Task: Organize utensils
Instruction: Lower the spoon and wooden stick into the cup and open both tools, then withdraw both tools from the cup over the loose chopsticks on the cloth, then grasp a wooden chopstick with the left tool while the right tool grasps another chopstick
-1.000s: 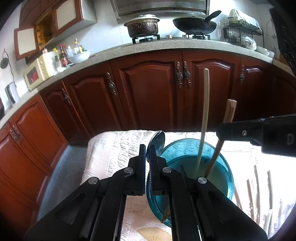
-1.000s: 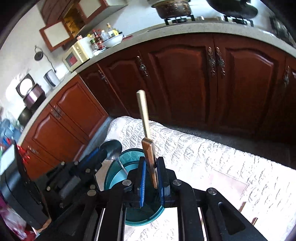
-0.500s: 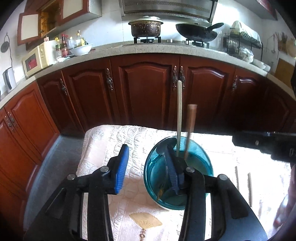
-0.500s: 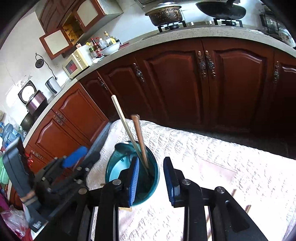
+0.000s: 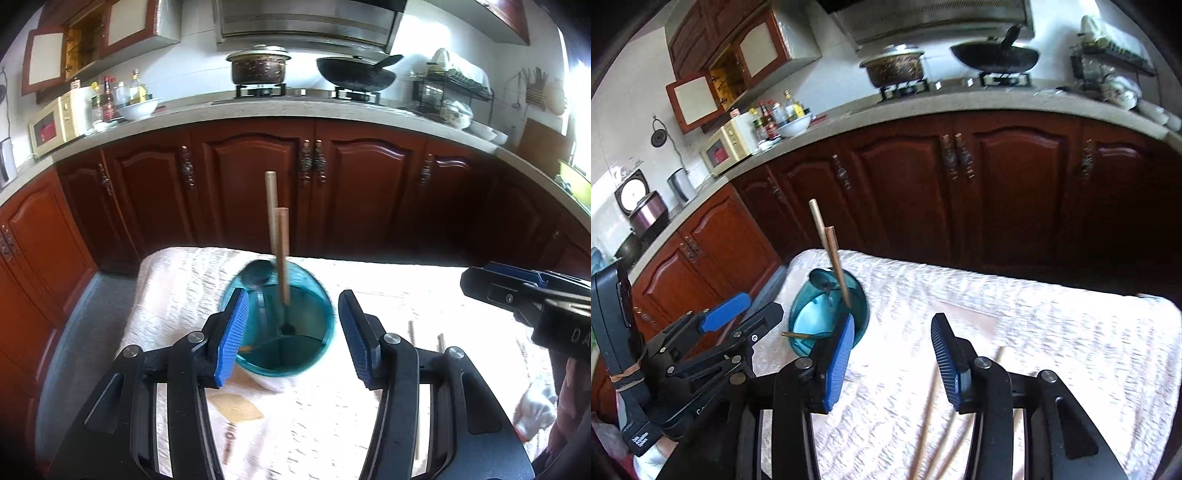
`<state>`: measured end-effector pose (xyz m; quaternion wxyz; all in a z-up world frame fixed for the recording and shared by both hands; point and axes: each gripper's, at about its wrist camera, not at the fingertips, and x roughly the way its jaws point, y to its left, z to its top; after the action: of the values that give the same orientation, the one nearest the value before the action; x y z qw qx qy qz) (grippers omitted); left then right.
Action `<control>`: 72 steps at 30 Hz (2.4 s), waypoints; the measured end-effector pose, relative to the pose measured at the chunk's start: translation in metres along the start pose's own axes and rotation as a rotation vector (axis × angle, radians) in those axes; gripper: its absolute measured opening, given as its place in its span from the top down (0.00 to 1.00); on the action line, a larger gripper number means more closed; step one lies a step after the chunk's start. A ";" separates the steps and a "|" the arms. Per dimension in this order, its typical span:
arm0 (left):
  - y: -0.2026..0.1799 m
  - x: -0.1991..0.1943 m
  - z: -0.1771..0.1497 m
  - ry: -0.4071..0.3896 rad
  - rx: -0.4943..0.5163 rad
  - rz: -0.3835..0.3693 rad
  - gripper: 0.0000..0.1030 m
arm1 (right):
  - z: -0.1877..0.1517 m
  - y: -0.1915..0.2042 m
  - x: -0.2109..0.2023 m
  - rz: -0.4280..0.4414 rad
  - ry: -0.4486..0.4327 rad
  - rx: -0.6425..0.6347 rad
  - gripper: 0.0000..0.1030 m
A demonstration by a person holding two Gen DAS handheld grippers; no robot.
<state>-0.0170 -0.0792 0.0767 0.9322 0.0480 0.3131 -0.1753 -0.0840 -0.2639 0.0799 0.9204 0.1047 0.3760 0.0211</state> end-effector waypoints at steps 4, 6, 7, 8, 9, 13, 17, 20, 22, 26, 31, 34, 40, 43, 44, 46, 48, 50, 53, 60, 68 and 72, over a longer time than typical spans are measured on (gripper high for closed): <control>-0.021 -0.008 -0.005 -0.005 0.018 -0.030 0.51 | -0.013 -0.006 -0.021 -0.045 -0.020 -0.017 0.56; -0.030 -0.010 -0.006 -0.005 0.026 -0.044 0.50 | -0.018 -0.011 -0.028 -0.054 -0.018 -0.014 0.56; -0.034 -0.011 -0.007 -0.005 0.029 -0.050 0.50 | -0.021 -0.015 -0.032 -0.059 -0.017 -0.009 0.56; -0.038 -0.011 -0.007 -0.004 0.032 -0.056 0.50 | -0.024 -0.019 -0.036 -0.064 -0.018 -0.005 0.56; -0.041 -0.012 -0.008 -0.003 0.033 -0.060 0.50 | -0.026 -0.022 -0.039 -0.071 -0.020 -0.002 0.56; -0.053 -0.010 -0.010 0.008 0.047 -0.077 0.50 | -0.033 -0.036 -0.049 -0.101 -0.021 0.001 0.56; -0.059 -0.003 -0.014 0.030 0.046 -0.083 0.50 | -0.041 -0.053 -0.053 -0.119 -0.013 0.015 0.56; -0.056 0.009 -0.019 0.072 0.026 -0.099 0.50 | -0.051 -0.071 -0.047 -0.133 0.018 0.040 0.56; -0.055 0.018 -0.027 0.106 0.013 -0.110 0.50 | -0.058 -0.083 -0.037 -0.149 0.050 0.059 0.56; -0.056 0.040 -0.043 0.168 0.002 -0.112 0.50 | -0.078 -0.111 -0.010 -0.152 0.129 0.115 0.56; -0.062 0.066 -0.059 0.229 0.003 -0.099 0.50 | -0.097 -0.135 0.024 -0.166 0.223 0.153 0.56; -0.064 0.076 -0.066 0.251 0.011 -0.091 0.50 | -0.104 -0.143 0.034 -0.168 0.243 0.176 0.56; -0.069 0.088 -0.070 0.272 0.021 -0.100 0.50 | -0.108 -0.151 0.041 -0.174 0.255 0.183 0.56; -0.071 0.094 -0.070 0.279 0.022 -0.102 0.50 | -0.109 -0.153 0.044 -0.174 0.263 0.184 0.56; -0.072 0.096 -0.070 0.281 0.023 -0.103 0.50 | -0.109 -0.154 0.045 -0.172 0.265 0.187 0.56; -0.074 0.102 -0.071 0.290 0.025 -0.102 0.50 | -0.110 -0.157 0.049 -0.162 0.271 0.191 0.59; -0.075 0.107 -0.072 0.301 0.021 -0.103 0.50 | -0.111 -0.159 0.054 -0.158 0.281 0.191 0.63; -0.074 0.117 -0.073 0.314 0.015 -0.102 0.50 | -0.112 -0.161 0.061 -0.156 0.288 0.190 0.66; -0.075 0.129 -0.076 0.338 0.003 -0.105 0.50 | -0.112 -0.167 0.073 -0.137 0.306 0.209 0.70; -0.083 0.158 -0.084 0.389 -0.002 -0.090 0.50 | -0.114 -0.182 0.111 -0.078 0.347 0.284 0.89; -0.087 0.178 -0.093 0.437 -0.018 -0.142 0.90 | -0.114 -0.192 0.100 -0.044 0.338 0.328 0.95; -0.087 0.172 -0.102 0.462 -0.006 -0.192 0.94 | -0.128 -0.200 0.082 -0.082 0.358 0.335 0.95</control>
<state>0.0218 -0.1915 -0.1065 0.8151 0.0543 0.5214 -0.2464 -0.1220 -0.4272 -0.1070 0.8090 0.2353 0.5352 -0.0606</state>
